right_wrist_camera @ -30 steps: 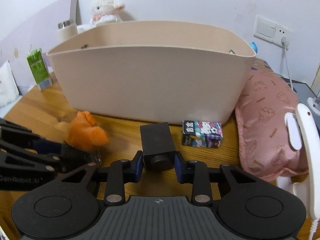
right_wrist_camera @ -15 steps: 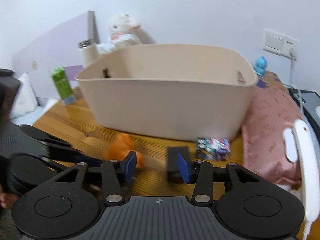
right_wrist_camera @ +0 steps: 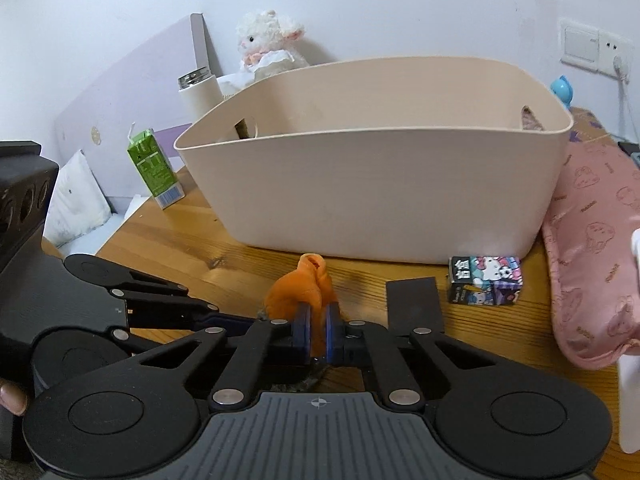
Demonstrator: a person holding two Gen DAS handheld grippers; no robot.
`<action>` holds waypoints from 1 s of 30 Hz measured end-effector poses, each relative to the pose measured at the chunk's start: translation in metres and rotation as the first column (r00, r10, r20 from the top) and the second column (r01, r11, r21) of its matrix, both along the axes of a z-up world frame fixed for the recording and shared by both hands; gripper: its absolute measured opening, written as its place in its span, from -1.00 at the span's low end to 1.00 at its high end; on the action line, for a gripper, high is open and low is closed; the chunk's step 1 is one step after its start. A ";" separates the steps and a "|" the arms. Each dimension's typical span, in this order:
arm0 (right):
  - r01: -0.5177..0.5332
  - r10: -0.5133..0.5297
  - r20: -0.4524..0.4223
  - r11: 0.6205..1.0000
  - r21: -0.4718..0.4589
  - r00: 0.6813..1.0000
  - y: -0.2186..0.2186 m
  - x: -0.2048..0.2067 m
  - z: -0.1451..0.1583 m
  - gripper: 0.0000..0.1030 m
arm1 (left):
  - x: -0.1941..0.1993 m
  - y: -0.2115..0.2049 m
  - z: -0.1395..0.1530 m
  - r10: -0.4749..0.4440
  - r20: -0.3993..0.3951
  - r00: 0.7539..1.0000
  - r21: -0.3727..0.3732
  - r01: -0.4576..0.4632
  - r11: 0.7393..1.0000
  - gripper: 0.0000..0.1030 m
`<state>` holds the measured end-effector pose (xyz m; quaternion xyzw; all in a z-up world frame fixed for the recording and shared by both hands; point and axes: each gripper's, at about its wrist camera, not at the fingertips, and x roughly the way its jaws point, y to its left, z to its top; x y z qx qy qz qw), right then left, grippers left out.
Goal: Organize objects
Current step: 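Release the black box and grasp the orange plush with the right tool, then drop the seaweed bag into the basket with left tool while right tool drops the orange plush there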
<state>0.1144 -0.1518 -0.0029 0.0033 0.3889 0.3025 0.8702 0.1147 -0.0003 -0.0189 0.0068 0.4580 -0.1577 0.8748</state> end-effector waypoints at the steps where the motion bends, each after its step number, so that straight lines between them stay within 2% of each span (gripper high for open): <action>1: 0.004 -0.004 0.009 1.000 -0.005 1.000 0.000 -0.001 0.002 -0.89 | 0.001 0.001 0.001 0.005 0.003 1.000 -0.001 -0.005 1.000 -0.35; 14: 0.072 -0.073 0.135 0.997 0.015 0.988 -0.013 -0.009 0.044 -0.90 | -0.014 0.013 0.030 0.019 0.074 0.997 0.020 -0.021 1.000 -0.41; 15: 0.077 -0.079 0.138 0.997 0.016 0.987 -0.014 -0.008 0.045 -0.90 | -0.015 0.015 0.032 0.023 0.075 0.997 0.021 -0.025 0.999 -0.43; 16: 0.085 -0.086 0.141 0.996 0.016 0.986 -0.014 -0.007 0.046 -0.90 | -0.016 0.016 0.033 0.028 0.079 0.996 0.023 -0.029 0.999 -0.57; 17: 0.092 -0.094 0.146 0.996 0.017 0.985 -0.015 -0.006 0.048 -0.90 | -0.017 0.018 0.036 0.036 0.083 0.996 0.019 -0.038 0.999 -0.57; 25: 0.122 -0.137 0.230 0.990 0.077 0.964 -0.022 -0.009 0.080 -0.90 | -0.021 0.032 0.078 0.078 0.186 0.980 -0.011 -0.077 0.997 -0.57; 30: 0.153 -0.176 0.295 0.983 0.099 0.939 -0.022 -0.004 0.105 -0.90 | -0.012 0.035 0.103 0.106 0.246 0.964 -0.027 -0.102 0.994 -0.57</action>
